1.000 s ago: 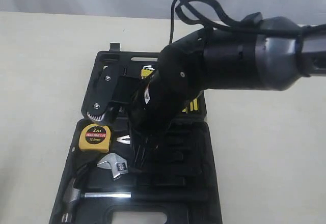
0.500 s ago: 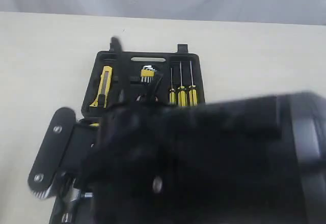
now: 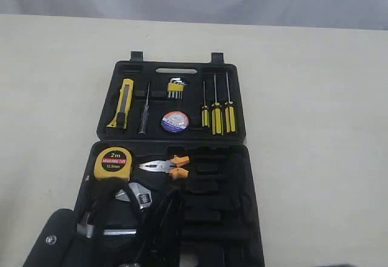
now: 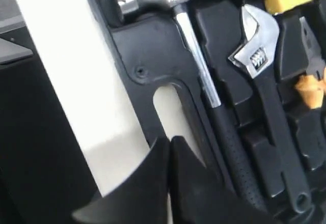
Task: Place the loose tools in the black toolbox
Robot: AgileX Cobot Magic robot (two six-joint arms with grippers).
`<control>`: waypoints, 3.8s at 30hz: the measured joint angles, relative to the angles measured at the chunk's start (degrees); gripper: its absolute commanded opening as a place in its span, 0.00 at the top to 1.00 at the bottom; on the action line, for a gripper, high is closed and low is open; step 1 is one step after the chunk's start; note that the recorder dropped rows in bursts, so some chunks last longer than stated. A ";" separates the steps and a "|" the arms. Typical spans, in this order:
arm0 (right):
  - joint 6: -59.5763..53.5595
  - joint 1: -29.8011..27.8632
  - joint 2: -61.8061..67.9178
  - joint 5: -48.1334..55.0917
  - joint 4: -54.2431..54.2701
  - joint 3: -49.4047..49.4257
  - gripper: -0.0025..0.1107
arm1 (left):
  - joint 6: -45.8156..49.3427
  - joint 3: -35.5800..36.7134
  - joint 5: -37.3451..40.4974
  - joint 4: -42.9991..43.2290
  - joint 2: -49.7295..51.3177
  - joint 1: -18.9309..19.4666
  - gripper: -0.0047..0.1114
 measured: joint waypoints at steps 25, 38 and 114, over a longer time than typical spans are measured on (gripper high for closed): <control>-7.73 0.12 9.85 -4.51 -3.08 0.00 0.45 | 0.00 0.00 0.00 0.00 0.00 0.00 0.96; -4.13 -0.24 13.53 0.54 -9.04 0.00 0.54 | 0.00 0.00 0.00 0.00 0.00 0.00 0.96; -100.39 -63.38 23.77 2.16 37.14 -43.43 0.98 | 0.00 0.00 0.00 0.00 0.00 0.00 0.96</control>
